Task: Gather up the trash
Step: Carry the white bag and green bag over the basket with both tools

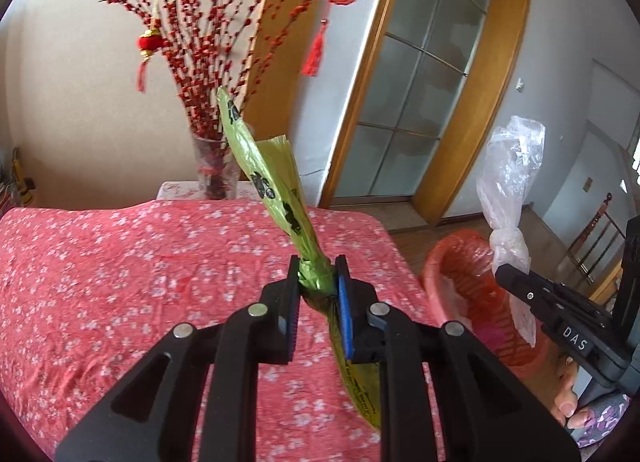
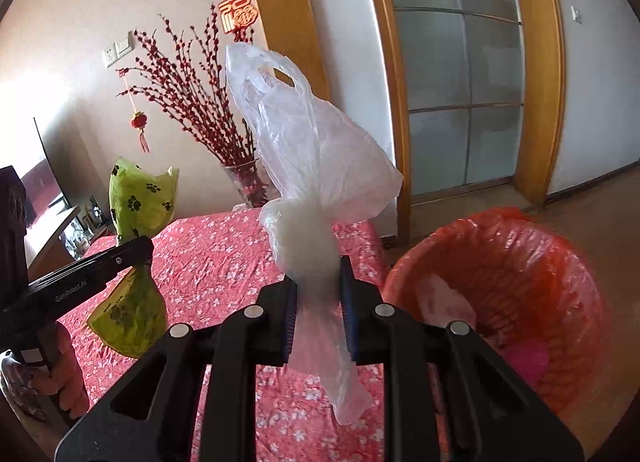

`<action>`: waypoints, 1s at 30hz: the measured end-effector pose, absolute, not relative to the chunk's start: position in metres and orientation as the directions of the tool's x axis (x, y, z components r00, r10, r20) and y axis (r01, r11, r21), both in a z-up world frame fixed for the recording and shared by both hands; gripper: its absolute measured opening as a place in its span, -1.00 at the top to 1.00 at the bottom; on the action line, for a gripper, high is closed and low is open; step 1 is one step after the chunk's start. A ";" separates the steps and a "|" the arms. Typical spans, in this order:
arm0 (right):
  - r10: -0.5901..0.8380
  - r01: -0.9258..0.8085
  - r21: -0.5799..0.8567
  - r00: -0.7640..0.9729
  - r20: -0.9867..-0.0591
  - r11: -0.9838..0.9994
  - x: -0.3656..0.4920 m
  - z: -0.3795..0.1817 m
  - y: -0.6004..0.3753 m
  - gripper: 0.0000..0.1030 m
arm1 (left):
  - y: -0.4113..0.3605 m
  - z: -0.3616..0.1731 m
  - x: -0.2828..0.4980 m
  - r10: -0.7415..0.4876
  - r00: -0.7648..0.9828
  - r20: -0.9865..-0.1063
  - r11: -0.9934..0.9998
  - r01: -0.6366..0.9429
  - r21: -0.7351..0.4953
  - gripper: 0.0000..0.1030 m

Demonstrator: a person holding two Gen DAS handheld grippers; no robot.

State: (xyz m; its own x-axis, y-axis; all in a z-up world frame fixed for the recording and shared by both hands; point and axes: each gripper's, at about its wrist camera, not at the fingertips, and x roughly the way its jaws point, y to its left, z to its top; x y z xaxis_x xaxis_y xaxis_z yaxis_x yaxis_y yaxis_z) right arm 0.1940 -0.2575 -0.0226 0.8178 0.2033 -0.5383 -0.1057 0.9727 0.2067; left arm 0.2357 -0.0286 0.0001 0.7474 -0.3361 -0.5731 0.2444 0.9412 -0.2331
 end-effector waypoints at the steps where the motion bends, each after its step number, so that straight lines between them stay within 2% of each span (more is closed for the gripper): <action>1: 0.199 -0.100 0.207 0.820 -0.537 0.973 0.193 -0.022 -0.260 0.60 | -0.033 0.001 0.234 -0.343 0.746 -0.571 0.939 0.252 -0.234 0.66; 30: 0.003 0.159 0.284 0.869 -0.495 0.946 0.146 -0.025 -0.384 0.60 | -0.176 -0.006 0.246 -0.568 0.585 -0.579 0.815 0.500 -0.294 0.66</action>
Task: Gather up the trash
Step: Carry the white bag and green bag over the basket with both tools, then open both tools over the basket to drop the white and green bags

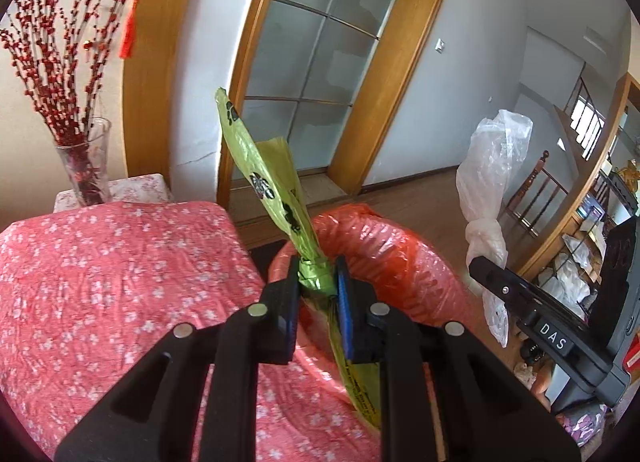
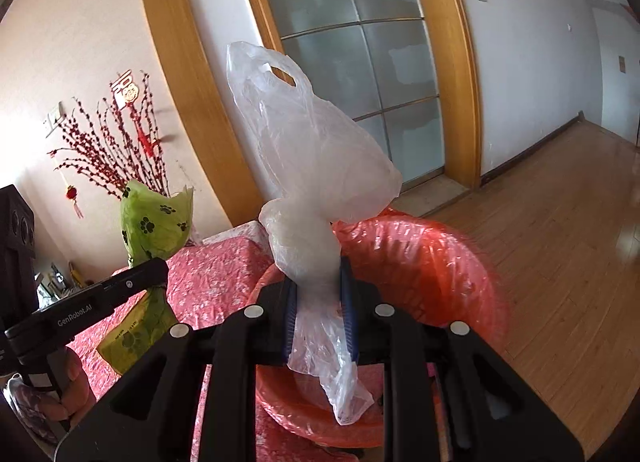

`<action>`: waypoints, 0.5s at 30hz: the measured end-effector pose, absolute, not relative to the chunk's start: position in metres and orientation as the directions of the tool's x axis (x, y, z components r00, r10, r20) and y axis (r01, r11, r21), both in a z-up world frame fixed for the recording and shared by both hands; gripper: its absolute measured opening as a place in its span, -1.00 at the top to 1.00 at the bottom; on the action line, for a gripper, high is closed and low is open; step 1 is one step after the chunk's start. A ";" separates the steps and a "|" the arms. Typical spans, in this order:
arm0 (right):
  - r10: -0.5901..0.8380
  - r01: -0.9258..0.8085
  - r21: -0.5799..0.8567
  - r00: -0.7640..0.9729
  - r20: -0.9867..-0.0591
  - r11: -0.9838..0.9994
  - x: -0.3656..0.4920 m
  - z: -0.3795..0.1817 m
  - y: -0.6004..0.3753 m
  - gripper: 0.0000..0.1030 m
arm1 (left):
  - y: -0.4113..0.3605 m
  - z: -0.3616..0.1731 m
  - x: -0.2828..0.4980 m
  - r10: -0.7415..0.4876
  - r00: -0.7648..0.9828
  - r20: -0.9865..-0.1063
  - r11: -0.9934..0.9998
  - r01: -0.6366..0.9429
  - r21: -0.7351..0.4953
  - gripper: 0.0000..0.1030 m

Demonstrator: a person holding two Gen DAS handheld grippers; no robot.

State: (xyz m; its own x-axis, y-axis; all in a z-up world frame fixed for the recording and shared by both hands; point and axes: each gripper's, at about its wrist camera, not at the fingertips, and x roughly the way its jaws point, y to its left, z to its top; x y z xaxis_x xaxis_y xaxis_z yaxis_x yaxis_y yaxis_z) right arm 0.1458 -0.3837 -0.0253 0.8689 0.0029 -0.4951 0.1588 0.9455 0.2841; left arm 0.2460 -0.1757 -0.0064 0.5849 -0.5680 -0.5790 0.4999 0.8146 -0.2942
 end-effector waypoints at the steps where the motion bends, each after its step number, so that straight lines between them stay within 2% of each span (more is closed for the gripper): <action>1: 0.000 0.163 0.286 0.869 -0.495 0.944 0.146 -0.026 -0.386 0.60 | -0.181 -0.007 0.248 -0.574 0.578 -0.580 0.809 0.508 -0.296 0.66; 10: -0.020 0.199 0.314 0.871 -0.491 0.928 0.147 -0.029 -0.407 0.60 | -0.225 -0.018 0.258 -0.603 0.526 -0.599 0.778 0.555 -0.296 0.63; 13: -0.021 0.206 0.327 0.872 -0.490 0.922 0.148 -0.030 -0.416 0.49 | -0.236 -0.024 0.260 -0.596 0.514 -0.617 0.779 0.557 -0.289 0.50; 15: -0.033 0.225 0.337 0.870 -0.492 0.914 0.149 -0.032 -0.423 0.37 | -0.240 -0.030 0.262 -0.585 0.510 -0.631 0.785 0.551 -0.283 0.33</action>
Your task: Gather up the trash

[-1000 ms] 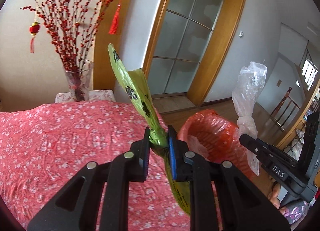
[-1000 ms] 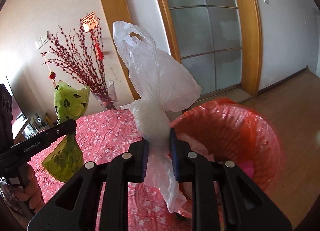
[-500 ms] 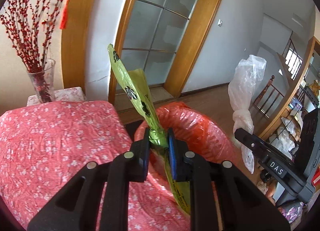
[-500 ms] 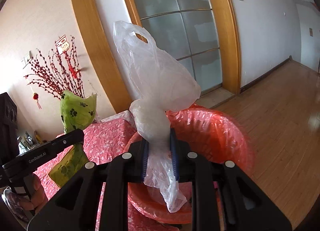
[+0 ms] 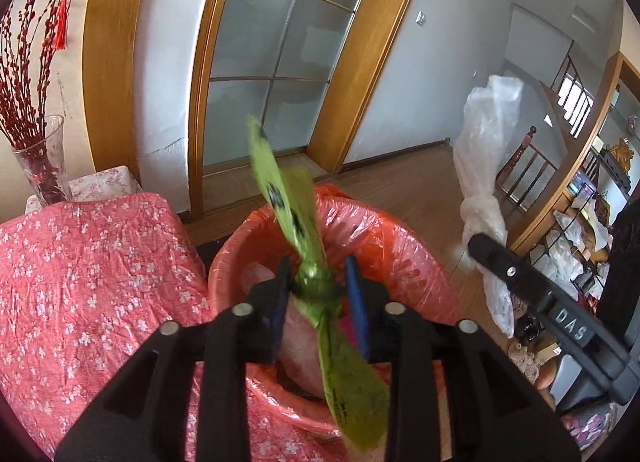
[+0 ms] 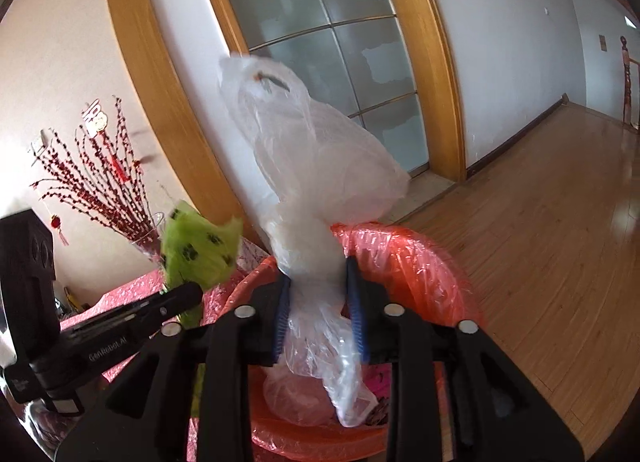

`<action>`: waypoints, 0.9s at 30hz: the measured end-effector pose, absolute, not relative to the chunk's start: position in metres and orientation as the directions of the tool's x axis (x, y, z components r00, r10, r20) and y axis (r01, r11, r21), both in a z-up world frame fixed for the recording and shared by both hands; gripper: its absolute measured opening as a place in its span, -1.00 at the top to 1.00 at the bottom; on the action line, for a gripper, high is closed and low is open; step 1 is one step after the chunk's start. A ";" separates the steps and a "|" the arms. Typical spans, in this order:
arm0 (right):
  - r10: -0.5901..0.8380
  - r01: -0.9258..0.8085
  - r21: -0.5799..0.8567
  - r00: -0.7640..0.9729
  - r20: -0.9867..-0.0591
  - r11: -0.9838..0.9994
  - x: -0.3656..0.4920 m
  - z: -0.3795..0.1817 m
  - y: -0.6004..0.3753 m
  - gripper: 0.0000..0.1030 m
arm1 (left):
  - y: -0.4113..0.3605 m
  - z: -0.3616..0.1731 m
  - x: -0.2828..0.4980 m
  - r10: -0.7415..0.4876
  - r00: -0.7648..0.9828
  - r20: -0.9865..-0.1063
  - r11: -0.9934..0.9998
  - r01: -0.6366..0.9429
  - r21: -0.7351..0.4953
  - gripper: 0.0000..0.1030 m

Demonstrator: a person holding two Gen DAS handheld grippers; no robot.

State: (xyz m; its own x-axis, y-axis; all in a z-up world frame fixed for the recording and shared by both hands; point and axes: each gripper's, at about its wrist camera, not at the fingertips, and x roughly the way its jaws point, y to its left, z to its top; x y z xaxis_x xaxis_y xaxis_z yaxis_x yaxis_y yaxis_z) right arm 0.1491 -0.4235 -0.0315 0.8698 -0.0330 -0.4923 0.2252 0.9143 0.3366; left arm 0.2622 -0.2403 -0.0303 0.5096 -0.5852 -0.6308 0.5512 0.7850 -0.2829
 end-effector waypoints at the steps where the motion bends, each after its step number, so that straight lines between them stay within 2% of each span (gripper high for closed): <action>1: -0.036 0.231 0.341 0.869 -0.493 0.911 0.149 -0.032 -0.426 0.35 | -0.241 -0.032 0.263 -0.581 0.509 -0.636 0.788 0.548 -0.281 0.31; 3: -0.042 0.243 0.354 0.870 -0.492 0.903 0.147 -0.034 -0.431 0.19 | -0.238 -0.037 0.264 -0.573 0.507 -0.644 0.794 0.538 -0.283 0.26; 7: -0.075 0.265 0.325 0.866 -0.495 0.908 0.138 -0.035 -0.430 0.02 | -0.219 -0.042 0.263 -0.551 0.525 -0.649 0.815 0.507 -0.282 0.16; 9: -0.112 0.283 0.290 0.864 -0.491 0.914 0.132 -0.033 -0.426 -0.33 | -0.205 -0.039 0.257 -0.541 0.548 -0.638 0.825 0.493 -0.276 0.10; 14: -0.236 0.353 0.197 0.861 -0.451 0.915 0.104 -0.021 -0.405 -0.86 | -0.161 -0.022 0.222 -0.497 0.656 -0.568 0.857 0.474 -0.202 -0.26; 18: -0.308 0.391 0.139 0.861 -0.404 0.910 0.078 -0.013 -0.386 -0.94 | -0.119 -0.007 0.184 -0.404 0.762 -0.506 0.904 0.417 -0.095 -0.56; 24: -0.381 0.429 0.059 0.851 -0.360 0.901 0.047 -0.006 -0.341 -0.95 | -0.063 0.003 0.132 -0.264 0.859 -0.439 0.959 0.284 -0.021 -0.74; 27: -0.344 0.383 0.043 0.869 -0.355 0.923 0.039 -0.004 -0.319 -0.95 | -0.046 0.004 0.103 -0.174 0.896 -0.409 0.977 0.208 0.042 -0.81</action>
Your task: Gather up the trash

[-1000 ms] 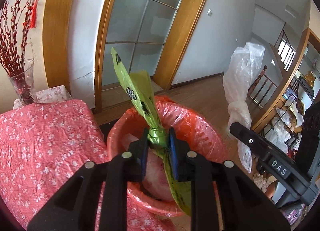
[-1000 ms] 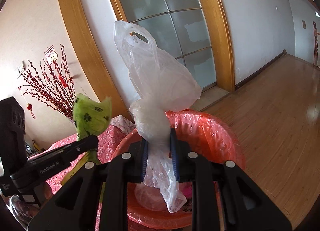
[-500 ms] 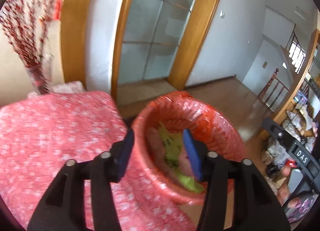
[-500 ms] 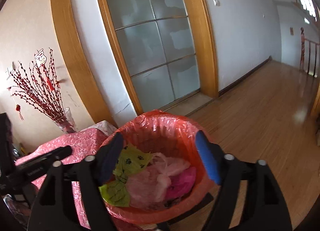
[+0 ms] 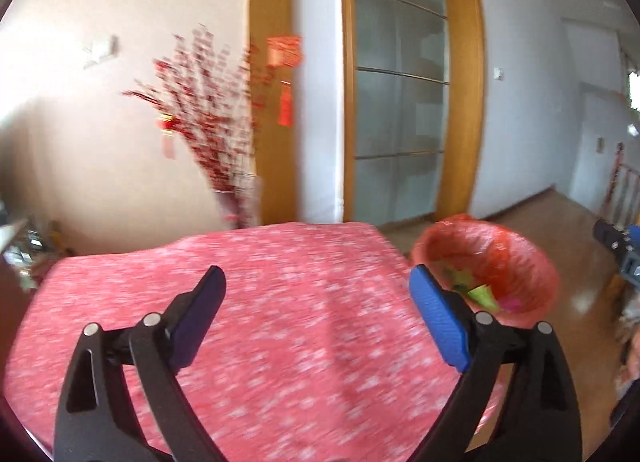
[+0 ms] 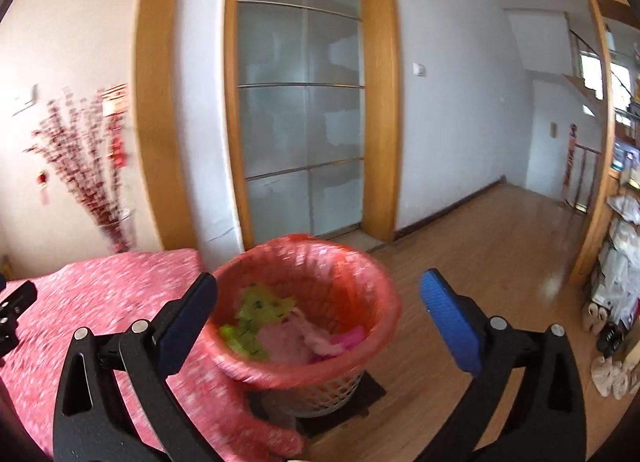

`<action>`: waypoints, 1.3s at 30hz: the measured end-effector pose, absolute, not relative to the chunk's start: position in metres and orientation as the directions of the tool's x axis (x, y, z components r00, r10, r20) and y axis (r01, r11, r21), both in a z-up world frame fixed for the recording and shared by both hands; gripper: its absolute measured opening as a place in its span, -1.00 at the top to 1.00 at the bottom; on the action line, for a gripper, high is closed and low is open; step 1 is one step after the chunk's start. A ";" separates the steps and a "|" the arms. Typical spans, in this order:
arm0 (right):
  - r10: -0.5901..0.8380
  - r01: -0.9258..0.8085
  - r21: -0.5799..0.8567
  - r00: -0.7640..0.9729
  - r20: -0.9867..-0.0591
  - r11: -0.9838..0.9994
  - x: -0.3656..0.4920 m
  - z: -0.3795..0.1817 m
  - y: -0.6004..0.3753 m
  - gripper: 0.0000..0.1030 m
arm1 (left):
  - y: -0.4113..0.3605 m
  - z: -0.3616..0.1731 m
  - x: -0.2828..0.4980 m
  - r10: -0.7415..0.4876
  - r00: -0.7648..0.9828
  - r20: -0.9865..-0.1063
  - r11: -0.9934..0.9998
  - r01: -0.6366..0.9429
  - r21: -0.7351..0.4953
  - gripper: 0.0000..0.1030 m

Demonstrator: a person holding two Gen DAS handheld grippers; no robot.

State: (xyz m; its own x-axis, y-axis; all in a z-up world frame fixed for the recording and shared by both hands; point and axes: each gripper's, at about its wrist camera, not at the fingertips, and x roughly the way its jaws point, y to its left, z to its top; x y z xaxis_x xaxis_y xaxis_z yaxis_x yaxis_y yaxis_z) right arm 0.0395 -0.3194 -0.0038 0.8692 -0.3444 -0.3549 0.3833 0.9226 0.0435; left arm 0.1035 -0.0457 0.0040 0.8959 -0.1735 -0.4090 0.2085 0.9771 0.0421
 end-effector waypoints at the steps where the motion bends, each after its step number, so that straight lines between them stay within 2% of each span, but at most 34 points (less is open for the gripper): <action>1: -0.332 0.368 0.037 0.874 -0.355 0.929 0.036 -0.004 -0.310 -0.95 | -0.041 0.005 0.095 -0.151 0.905 -0.398 0.981 0.188 0.057 -0.83; 8: -0.267 0.293 0.024 0.897 -0.353 0.956 0.016 -0.004 -0.268 -0.95 | -0.024 0.009 0.057 -0.074 0.932 -0.354 0.990 0.111 0.087 -0.91; 12: -0.283 0.293 -0.025 0.893 -0.349 0.956 0.006 -0.006 -0.252 -0.95 | -0.012 0.008 0.046 -0.060 0.929 -0.365 0.995 0.086 0.055 -0.91; 22: -0.312 0.330 -0.027 0.859 -0.407 0.944 -0.009 -0.018 -0.242 -0.95 | -0.009 0.006 0.027 -0.058 0.921 -0.386 0.997 0.071 0.022 -0.91; 31: -0.325 0.344 -0.041 0.833 -0.448 0.938 -0.014 -0.027 -0.243 -0.95 | -0.009 -0.002 0.022 -0.065 0.894 -0.444 0.998 0.067 -0.011 -0.91; 39: -0.313 0.338 -0.033 0.823 -0.474 0.941 -0.014 -0.032 -0.244 -0.95 | -0.011 -0.004 0.018 -0.059 0.891 -0.450 0.998 0.063 -0.006 -0.91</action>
